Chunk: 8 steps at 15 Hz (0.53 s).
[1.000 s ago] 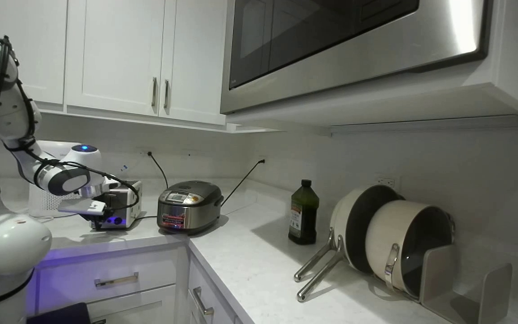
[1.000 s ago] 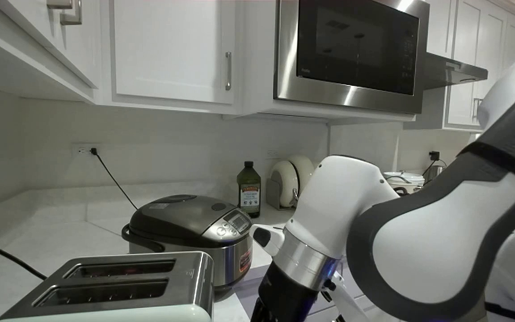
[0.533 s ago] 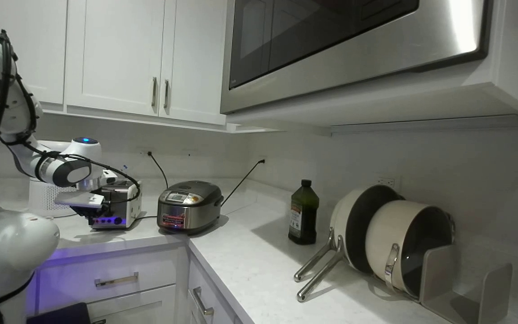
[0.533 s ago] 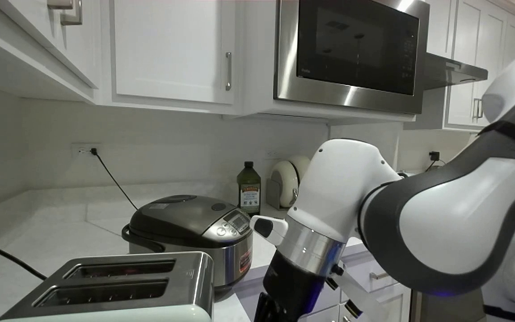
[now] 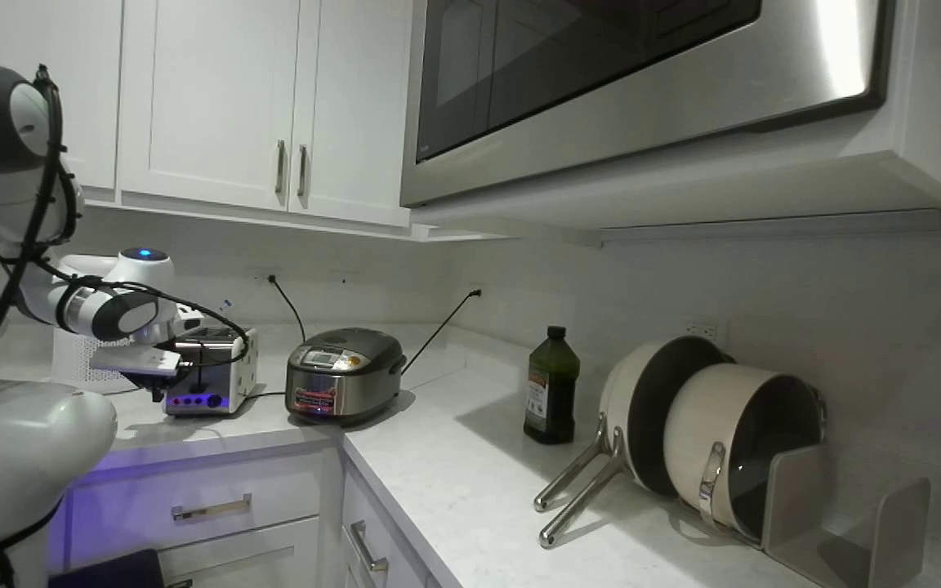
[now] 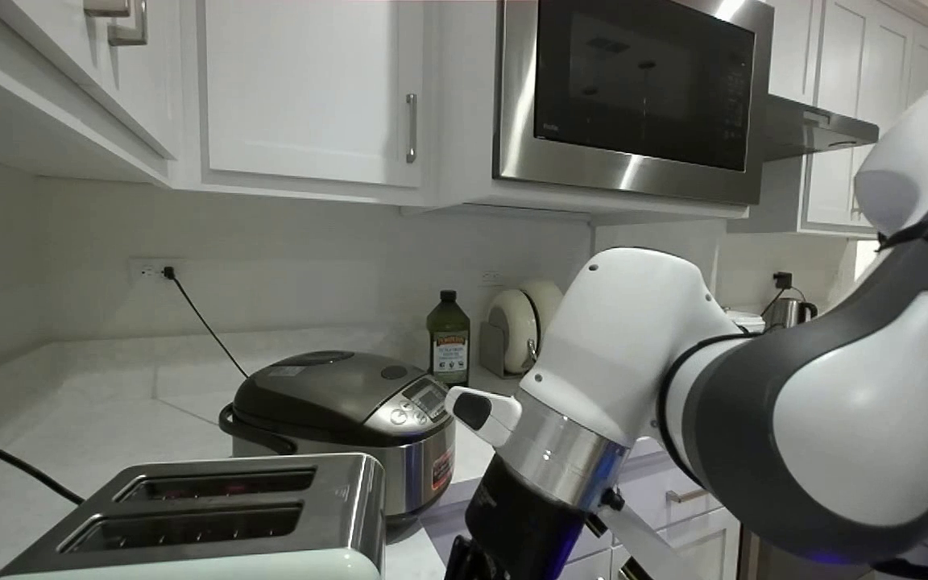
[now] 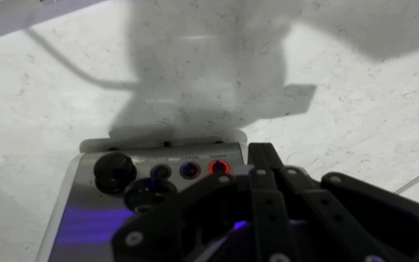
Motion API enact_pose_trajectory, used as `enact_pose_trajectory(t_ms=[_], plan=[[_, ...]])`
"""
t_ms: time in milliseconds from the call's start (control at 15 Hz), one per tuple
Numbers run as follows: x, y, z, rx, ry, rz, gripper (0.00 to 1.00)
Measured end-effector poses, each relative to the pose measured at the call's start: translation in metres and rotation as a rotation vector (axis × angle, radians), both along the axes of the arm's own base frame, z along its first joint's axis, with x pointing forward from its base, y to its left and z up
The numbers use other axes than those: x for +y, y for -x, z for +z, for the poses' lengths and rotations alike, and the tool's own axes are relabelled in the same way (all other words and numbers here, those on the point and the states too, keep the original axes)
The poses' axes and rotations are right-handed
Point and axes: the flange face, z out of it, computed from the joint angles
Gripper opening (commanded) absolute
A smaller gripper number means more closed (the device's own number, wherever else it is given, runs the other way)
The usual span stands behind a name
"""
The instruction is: Turn on the toaster and turn it off
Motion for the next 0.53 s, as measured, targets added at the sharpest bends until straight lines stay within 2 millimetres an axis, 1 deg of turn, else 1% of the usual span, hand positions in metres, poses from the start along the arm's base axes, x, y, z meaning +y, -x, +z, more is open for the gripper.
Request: enact_pose_trajectory(t_ms=[267, 533], plan=[[0.012, 0.001, -0.008, -0.063, -0.028, -0.013, 0.00], [0.014, -0.002, -0.024, -0.090, -0.013, -0.009, 0.00]])
